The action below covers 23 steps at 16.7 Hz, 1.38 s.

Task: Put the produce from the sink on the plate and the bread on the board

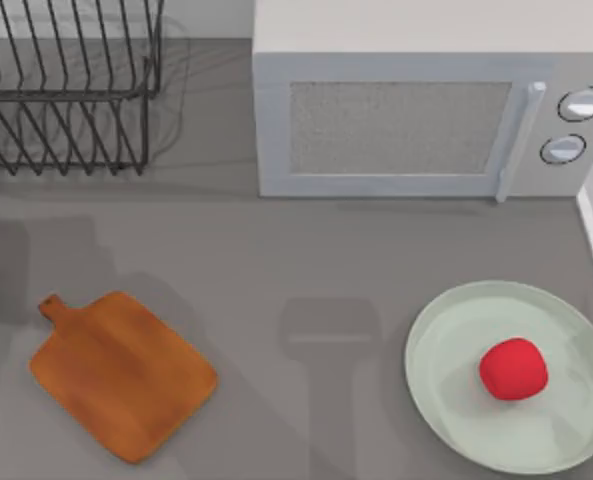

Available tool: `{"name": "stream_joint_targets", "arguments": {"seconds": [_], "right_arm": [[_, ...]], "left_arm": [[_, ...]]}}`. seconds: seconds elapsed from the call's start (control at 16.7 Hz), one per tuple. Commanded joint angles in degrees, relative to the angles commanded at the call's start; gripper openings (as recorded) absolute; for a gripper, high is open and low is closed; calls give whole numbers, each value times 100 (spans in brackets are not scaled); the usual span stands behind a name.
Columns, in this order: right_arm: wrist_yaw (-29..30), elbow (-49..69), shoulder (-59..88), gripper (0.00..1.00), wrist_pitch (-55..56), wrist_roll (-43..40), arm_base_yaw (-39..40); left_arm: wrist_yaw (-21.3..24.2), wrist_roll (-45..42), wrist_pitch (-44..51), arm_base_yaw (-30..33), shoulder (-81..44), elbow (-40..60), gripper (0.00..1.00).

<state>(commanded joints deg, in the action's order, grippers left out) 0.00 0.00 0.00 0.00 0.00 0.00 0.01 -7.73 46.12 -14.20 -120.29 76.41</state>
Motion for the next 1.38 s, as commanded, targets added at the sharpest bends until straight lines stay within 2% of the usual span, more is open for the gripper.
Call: {"name": "stream_joint_targets", "arguments": {"seconds": [0.54, 1.02, 1.38], "right_arm": [[0, 0, 0, 100, 0, 0, 0], [0, 0, 0, 100, 0, 0, 0], [0, 0, 0, 100, 0, 0, 0]], "left_arm": [[30, 12, 161, 11, 194, 143, 0], [25, 27, 2022, 28, 758, 1347, 0], [22, 21, 2125, 21, 801, 1447, 0]]}}
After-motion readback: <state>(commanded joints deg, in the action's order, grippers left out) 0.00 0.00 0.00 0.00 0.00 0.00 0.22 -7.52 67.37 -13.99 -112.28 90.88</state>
